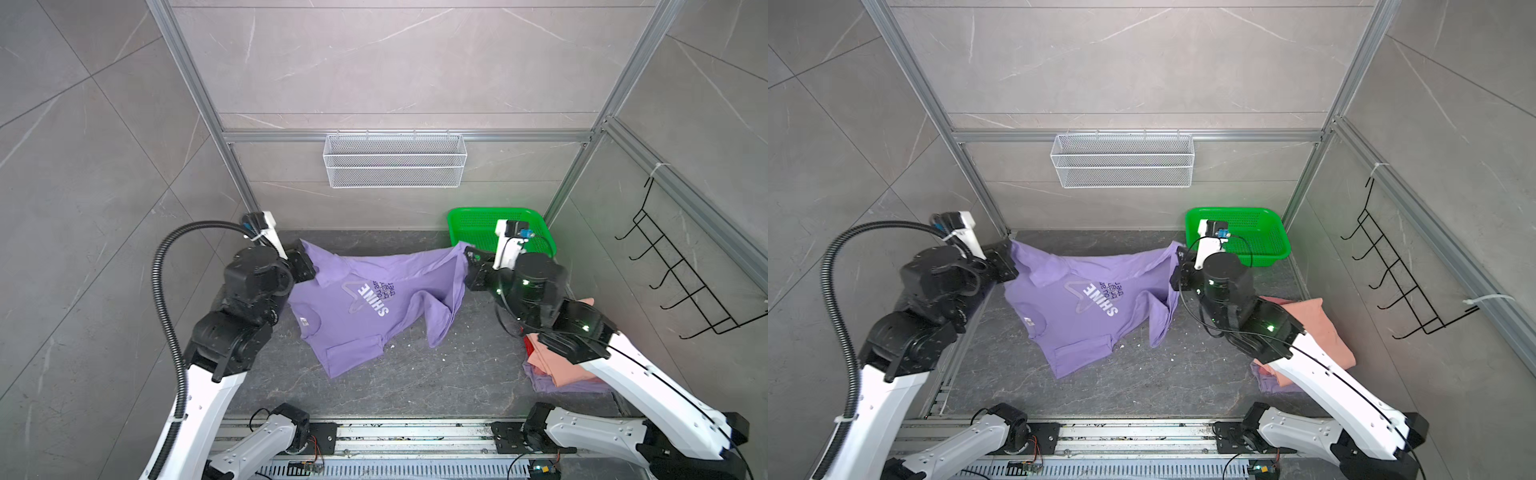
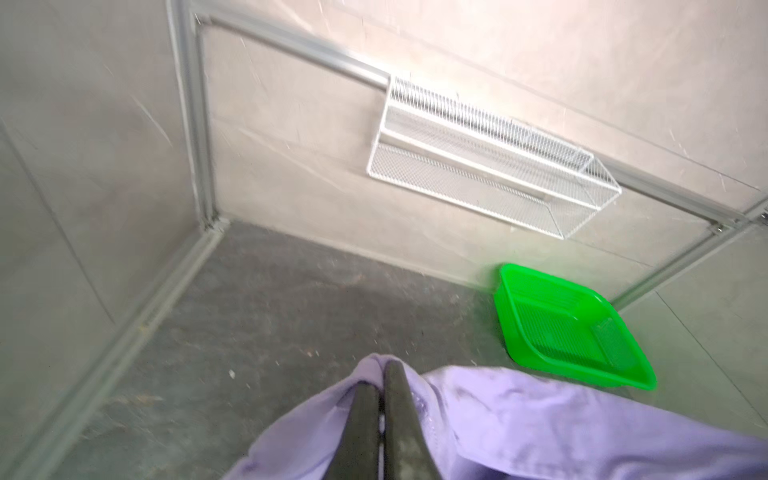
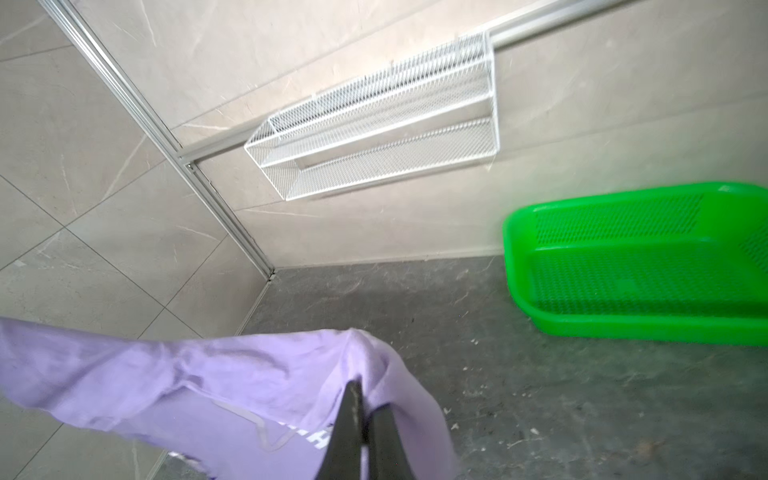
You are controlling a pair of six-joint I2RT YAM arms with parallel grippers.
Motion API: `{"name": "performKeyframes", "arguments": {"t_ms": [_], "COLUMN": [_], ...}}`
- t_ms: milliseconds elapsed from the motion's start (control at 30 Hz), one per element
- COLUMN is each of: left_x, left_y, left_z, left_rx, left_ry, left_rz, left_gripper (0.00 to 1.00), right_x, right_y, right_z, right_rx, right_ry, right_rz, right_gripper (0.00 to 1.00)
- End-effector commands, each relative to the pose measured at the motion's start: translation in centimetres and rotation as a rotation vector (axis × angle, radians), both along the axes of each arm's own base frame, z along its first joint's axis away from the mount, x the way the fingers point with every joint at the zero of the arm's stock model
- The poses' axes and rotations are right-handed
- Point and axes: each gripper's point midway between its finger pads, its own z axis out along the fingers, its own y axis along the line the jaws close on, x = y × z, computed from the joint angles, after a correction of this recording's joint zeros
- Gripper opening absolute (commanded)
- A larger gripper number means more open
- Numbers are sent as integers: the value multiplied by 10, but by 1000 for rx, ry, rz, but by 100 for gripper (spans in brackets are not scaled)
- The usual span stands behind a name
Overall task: Fold and stack the t-shirts
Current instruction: 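Lift the lavender t-shirt high with both grippers and shake it out, then lay the t-shirt flat on the table, pulling it toward the robot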
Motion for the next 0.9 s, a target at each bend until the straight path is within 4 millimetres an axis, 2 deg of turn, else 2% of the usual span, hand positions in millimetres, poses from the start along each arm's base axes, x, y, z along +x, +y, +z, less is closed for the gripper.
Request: {"name": "performKeyframes", "arguments": {"t_ms": [0, 67, 133, 267, 400, 533, 667, 767, 867], "left_x": [-23, -38, -49, -63, -74, -95, -121, -136, -143], "left_y": [43, 57, 68, 78, 83, 90, 90, 88, 80], "left_z": [81, 112, 133, 160, 173, 183, 179, 173, 171], "left_rx": [166, 215, 264, 346, 390, 393, 354, 316, 306], "left_ry": [-214, -287, -331, -381, -407, -443, -474, -484, -507], "left_rz": [183, 244, 299, 350, 367, 364, 287, 224, 153], "left_gripper": [0, 0, 0, 0, 0, 0, 0, 0, 0], "right_x": [-15, -22, -27, -33, -44, -56, -72, -82, -84], "right_y": [-30, -35, -40, -50, -53, -64, -70, -67, -68], "right_z": [27, 39, 42, 42, 50, 60, 72, 80, 81], "right_rx": [-180, -208, -237, -255, -215, -179, -160, -137, -136], "right_ry": [-76, -104, -112, -105, -118, -136, -150, -156, -148], "right_rz": [-33, -14, -11, -20, 12, 18, 64, 116, 123], "right_gripper": [0, 0, 0, 0, 0, 0, 0, 0, 0]}}
